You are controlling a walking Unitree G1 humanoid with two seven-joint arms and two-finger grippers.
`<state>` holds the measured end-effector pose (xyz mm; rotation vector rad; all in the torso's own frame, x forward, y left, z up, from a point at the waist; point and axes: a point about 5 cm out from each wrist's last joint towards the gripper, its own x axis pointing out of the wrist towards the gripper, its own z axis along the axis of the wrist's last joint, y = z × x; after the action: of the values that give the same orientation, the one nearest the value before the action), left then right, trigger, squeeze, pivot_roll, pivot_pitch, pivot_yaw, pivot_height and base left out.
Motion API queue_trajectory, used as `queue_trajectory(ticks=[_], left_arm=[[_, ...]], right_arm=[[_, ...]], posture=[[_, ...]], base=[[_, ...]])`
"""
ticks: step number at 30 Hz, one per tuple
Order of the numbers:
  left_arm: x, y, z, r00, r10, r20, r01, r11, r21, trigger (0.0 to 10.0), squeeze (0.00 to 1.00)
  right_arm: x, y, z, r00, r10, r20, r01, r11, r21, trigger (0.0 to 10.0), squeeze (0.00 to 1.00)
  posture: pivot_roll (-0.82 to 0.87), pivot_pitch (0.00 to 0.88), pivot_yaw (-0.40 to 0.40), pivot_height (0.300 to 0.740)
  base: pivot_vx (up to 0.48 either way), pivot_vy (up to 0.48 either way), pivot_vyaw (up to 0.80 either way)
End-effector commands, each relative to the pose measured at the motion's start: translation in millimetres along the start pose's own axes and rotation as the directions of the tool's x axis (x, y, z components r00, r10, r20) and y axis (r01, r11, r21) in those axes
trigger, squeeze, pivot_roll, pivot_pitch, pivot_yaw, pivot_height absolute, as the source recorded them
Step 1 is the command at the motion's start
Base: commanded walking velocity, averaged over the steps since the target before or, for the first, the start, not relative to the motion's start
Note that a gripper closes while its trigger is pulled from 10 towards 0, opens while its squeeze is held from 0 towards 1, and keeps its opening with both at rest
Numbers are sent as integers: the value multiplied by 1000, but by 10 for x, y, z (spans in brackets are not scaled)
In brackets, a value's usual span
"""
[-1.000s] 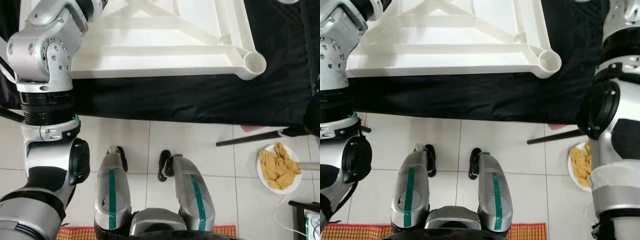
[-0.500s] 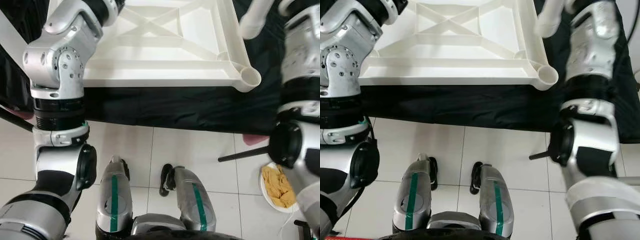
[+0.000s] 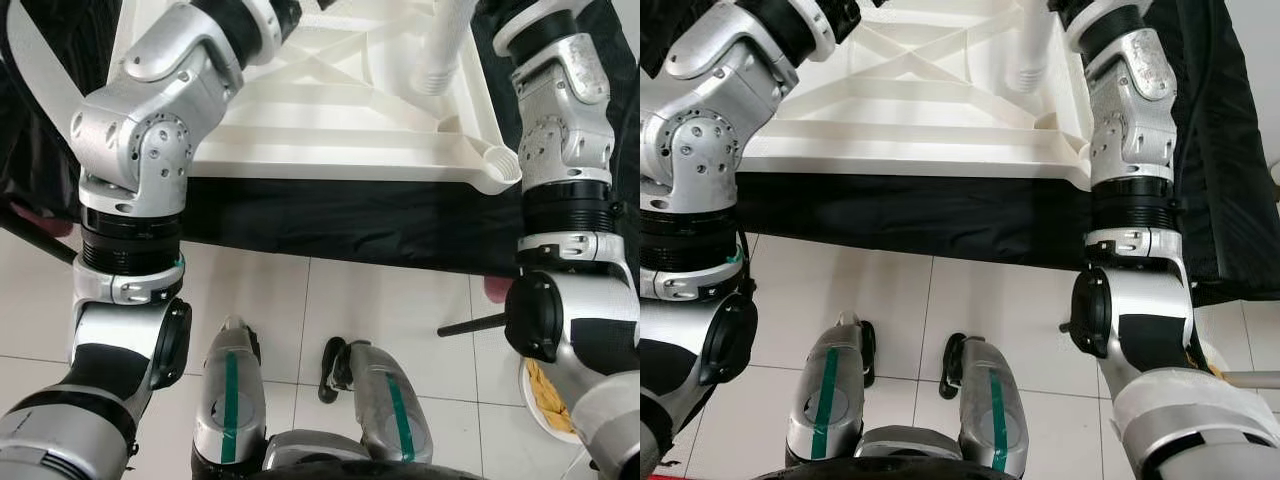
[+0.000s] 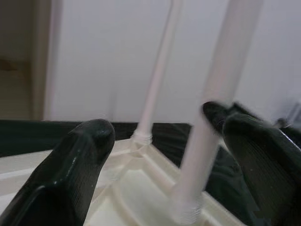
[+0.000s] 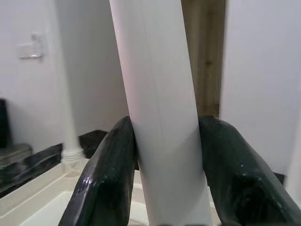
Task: Building children table
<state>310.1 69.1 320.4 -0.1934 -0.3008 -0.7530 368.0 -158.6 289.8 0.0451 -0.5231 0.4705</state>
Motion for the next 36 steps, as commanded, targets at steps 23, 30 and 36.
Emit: queue_trajectory(ticks=[23, 30, 36], left_arm=[[358, -308, 272, 895, -445, -14, 445, 895, -35, 10000, 0], [419, -345, 362, 877, -479, 17, 480, 877, -22, 10000, 0], [509, -384, 381, 861, -507, 24, 508, 861, -17, 10000, 0]], right_arm=[[-148, 256, 85, 969, 244, -44, -244, 970, 0, 10000, 0], [-171, 293, 74, 957, 281, -64, -282, 959, 2, 10000, 0], [-196, 346, 64, 939, 332, -83, -333, 943, 5, 10000, 0]], posture=[[121, 0, -69, 740], [119, 0, -68, 740], [117, 0, -66, 740]], base=[[0, 0, 0], [0, 0, 0], [0, 0, 0]])
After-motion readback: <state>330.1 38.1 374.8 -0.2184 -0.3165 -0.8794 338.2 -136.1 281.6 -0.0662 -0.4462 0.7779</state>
